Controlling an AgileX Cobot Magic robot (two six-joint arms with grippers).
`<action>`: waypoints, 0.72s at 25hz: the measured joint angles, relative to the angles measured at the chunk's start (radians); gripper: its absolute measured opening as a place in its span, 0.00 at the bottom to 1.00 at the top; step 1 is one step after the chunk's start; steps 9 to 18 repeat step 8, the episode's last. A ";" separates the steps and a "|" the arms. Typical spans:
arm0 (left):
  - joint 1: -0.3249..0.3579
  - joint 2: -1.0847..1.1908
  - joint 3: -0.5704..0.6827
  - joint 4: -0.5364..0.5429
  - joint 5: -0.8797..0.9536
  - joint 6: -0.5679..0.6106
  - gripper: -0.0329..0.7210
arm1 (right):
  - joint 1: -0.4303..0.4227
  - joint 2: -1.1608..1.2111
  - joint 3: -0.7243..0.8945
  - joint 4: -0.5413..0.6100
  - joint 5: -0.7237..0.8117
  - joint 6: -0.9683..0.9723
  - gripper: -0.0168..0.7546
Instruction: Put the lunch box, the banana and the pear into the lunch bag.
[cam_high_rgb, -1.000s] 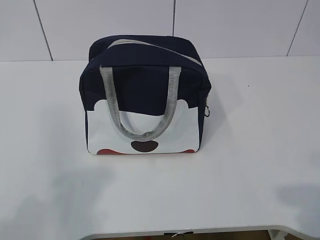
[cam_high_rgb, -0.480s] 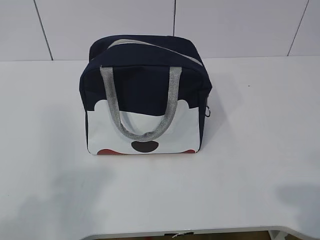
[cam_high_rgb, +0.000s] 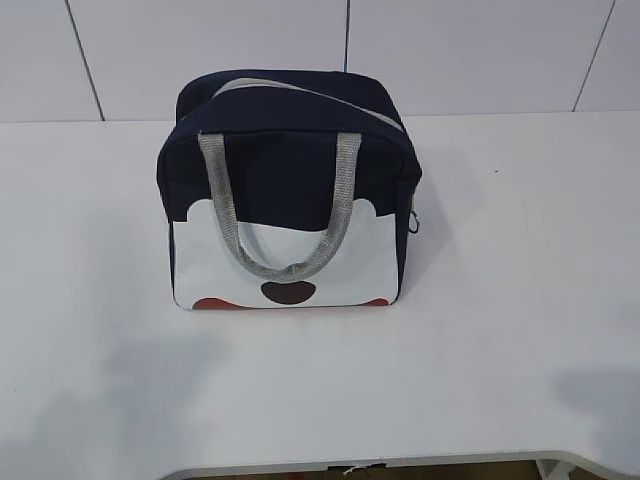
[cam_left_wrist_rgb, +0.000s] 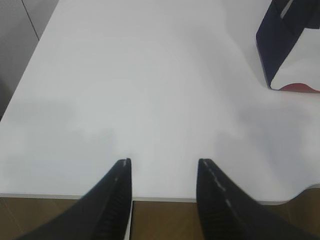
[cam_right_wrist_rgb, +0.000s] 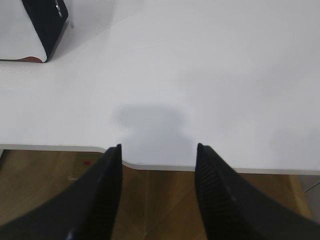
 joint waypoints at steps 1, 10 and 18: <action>0.000 0.000 0.000 0.000 0.000 0.000 0.45 | 0.000 0.000 0.000 0.000 0.000 0.000 0.54; 0.000 0.000 0.000 0.000 0.000 0.000 0.45 | 0.000 0.000 0.000 0.000 0.000 0.000 0.54; 0.000 0.000 0.000 0.000 0.000 0.000 0.45 | 0.000 0.000 0.000 0.000 0.000 0.000 0.54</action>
